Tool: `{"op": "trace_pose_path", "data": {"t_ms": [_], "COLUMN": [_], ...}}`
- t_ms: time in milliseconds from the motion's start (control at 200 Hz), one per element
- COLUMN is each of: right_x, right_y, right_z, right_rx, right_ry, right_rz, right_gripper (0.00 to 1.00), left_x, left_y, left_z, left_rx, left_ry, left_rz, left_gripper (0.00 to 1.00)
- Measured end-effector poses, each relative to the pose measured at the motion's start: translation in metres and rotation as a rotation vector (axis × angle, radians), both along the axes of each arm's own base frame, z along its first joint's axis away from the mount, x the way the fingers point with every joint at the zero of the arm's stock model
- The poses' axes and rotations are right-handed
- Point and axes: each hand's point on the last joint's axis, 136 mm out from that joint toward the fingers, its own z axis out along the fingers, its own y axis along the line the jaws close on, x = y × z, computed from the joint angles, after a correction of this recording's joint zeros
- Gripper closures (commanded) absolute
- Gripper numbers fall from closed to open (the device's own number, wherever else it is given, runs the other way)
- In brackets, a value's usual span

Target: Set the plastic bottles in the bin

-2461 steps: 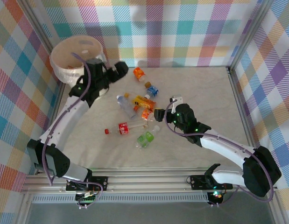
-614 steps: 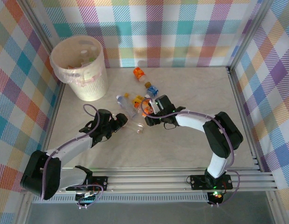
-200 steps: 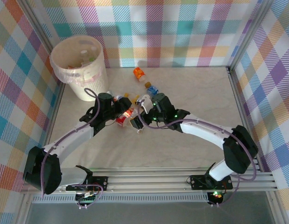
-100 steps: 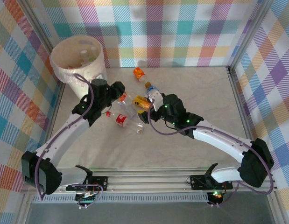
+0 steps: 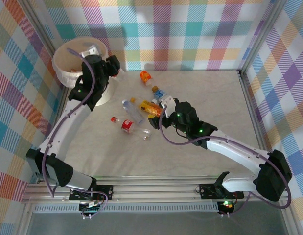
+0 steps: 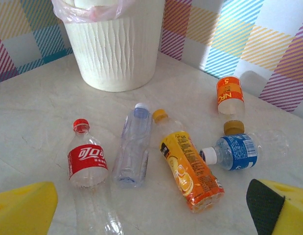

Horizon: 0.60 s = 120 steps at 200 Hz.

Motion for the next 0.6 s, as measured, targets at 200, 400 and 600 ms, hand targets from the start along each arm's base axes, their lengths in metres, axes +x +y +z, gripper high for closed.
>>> {"op": "trace_pose_path", "data": {"t_ms": [200,400,600], "right_x": [-0.004,-0.009,-0.012], "right_y": [-0.005,-0.010,-0.010], "right_z": [0.004,0.007,0.004], "right_rx": [0.012,0.031,0.031], "right_ry": [-0.013,-0.030,-0.025], "right_rz": [-0.003,-0.001,0.012], "right_gripper": [0.00,0.00,0.00], "left_x": [0.032,0.064,0.089], "left_y": [0.033,0.068,0.110], "left_z": [0.030,0.052,0.045], "left_rx": [0.122,0.214,0.284], "left_ry": [-0.071,-0.114,-0.087], "left_rz": [0.135,0.249,0.337], "left_gripper": [0.52,0.52,0.52]}}
